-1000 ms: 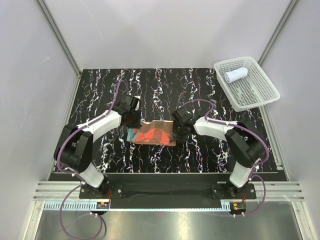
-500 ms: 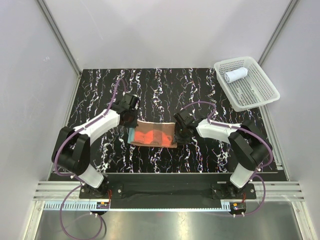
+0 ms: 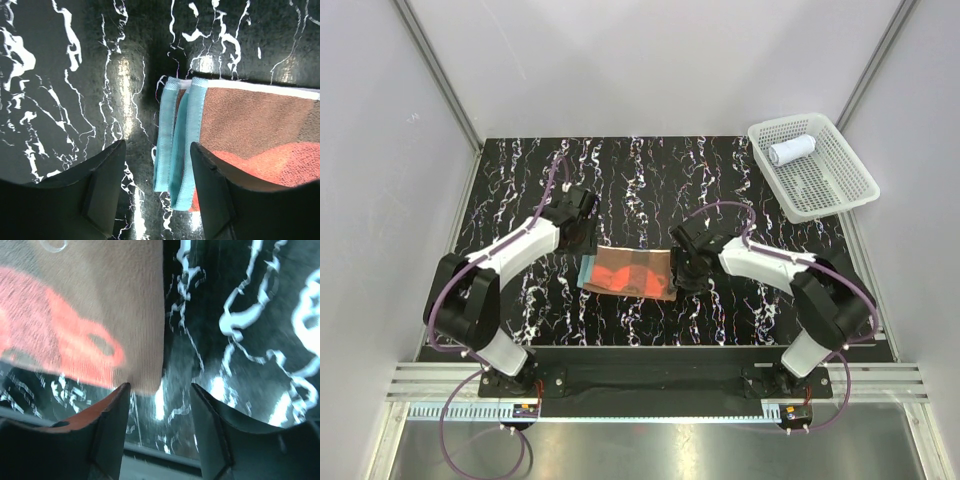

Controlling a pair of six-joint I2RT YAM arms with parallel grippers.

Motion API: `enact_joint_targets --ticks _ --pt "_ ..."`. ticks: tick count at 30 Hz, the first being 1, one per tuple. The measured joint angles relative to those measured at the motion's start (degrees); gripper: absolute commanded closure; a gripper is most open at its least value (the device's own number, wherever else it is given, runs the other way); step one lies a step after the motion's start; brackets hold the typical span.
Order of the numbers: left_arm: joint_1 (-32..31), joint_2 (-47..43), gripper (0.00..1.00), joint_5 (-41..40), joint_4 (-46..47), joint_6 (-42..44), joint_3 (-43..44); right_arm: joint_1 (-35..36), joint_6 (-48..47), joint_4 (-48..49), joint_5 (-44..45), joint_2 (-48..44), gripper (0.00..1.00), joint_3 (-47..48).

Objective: Roll the towels
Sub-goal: Fold the towel

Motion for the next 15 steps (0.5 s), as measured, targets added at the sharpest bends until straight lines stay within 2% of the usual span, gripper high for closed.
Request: enact_joint_targets --ticks 6,7,10,11,15 --pt "-1.9 -5.8 0.54 0.5 -1.3 -1.1 0.3 0.0 -1.9 -4.0 0.9 -7.7 0.58 4.7" --pt "-2.4 -7.5 0.58 1.3 -0.9 -1.3 0.2 0.0 -2.0 -3.5 0.7 -8.8 0.66 5.7" --pt "-3.8 -12.0 0.65 5.0 2.3 -2.5 -1.4 -0.2 -2.3 -1.0 -0.7 -10.3 0.82 7.5" --pt "-4.1 -13.2 0.65 6.4 3.9 -3.0 -2.6 -0.5 -2.3 -0.1 -1.4 -10.2 0.9 7.8" --pt "-4.7 -13.7 0.69 11.7 8.3 -5.1 -7.8 -2.3 -1.3 4.3 -5.0 -7.3 1.0 7.8"
